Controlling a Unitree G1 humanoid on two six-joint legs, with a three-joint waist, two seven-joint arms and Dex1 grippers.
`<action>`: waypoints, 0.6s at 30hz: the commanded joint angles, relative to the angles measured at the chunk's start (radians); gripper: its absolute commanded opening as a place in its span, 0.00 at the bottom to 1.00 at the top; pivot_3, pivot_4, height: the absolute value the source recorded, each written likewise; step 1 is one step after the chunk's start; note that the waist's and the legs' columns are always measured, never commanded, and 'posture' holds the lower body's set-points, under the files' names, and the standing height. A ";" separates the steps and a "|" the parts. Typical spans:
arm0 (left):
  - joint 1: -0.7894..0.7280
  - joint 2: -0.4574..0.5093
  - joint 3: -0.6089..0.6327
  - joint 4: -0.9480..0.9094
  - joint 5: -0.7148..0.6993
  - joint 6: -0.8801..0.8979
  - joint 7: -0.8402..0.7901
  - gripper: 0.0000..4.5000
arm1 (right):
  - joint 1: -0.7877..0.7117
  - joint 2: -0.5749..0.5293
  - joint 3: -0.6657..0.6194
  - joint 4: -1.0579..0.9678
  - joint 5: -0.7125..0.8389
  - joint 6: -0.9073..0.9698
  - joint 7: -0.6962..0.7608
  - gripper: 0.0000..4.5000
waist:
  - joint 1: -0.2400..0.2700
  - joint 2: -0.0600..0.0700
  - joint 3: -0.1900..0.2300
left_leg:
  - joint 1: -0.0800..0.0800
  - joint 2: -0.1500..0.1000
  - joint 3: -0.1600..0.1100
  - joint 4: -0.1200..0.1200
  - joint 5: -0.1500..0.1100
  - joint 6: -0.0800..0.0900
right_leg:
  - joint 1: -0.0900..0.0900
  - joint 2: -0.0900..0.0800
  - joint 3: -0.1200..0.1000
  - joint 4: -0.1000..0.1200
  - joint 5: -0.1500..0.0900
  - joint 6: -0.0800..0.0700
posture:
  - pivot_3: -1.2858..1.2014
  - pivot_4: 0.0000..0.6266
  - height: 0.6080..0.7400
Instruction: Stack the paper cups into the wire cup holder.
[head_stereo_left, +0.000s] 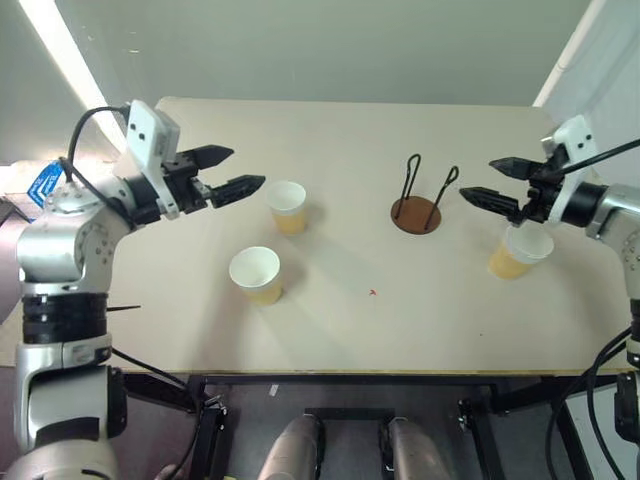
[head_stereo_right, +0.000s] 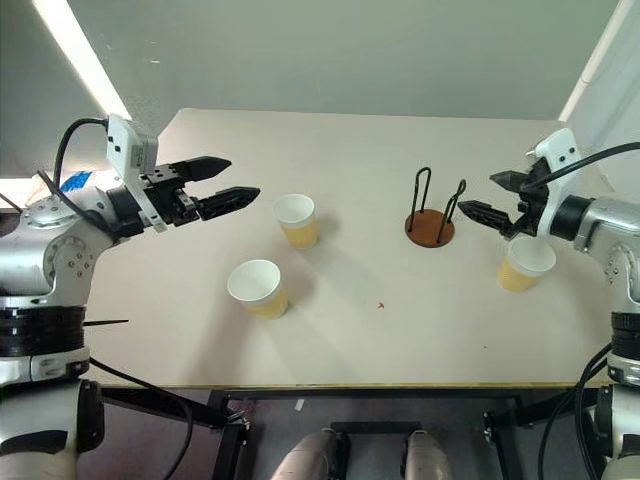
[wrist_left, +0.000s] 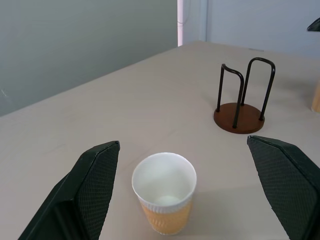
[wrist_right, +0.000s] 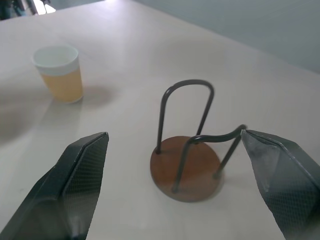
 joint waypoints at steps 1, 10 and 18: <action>-0.065 -0.013 -0.020 0.062 0.027 -0.058 -0.031 1.00 | -0.014 -0.022 -0.052 -0.051 0.034 0.029 -0.006 0.99 | 0.000 0.000 0.000 | 0.000 0.000 0.000 0.000 0.000 0.000 | 0.000 0.000 0.000 0.000 0.000 0.000 | 0.52 0.24 1.00; -0.178 -0.092 -0.075 0.240 0.079 -0.151 -0.093 1.00 | 0.037 0.068 -0.106 -0.163 0.100 0.083 -0.102 0.99 | 0.000 0.000 0.000 | -0.001 0.000 0.000 0.000 0.002 0.002 | 0.000 0.000 0.000 0.000 0.000 0.000 | 0.52 0.24 1.00; -0.215 -0.117 -0.081 0.307 0.110 -0.202 -0.133 1.00 | 0.124 0.022 -0.088 -0.269 0.041 0.094 -0.171 0.99 | 0.003 0.000 0.000 | -0.003 0.000 0.001 0.000 0.005 -0.003 | -0.002 0.000 0.000 -0.002 0.002 0.006 | 0.52 0.24 1.00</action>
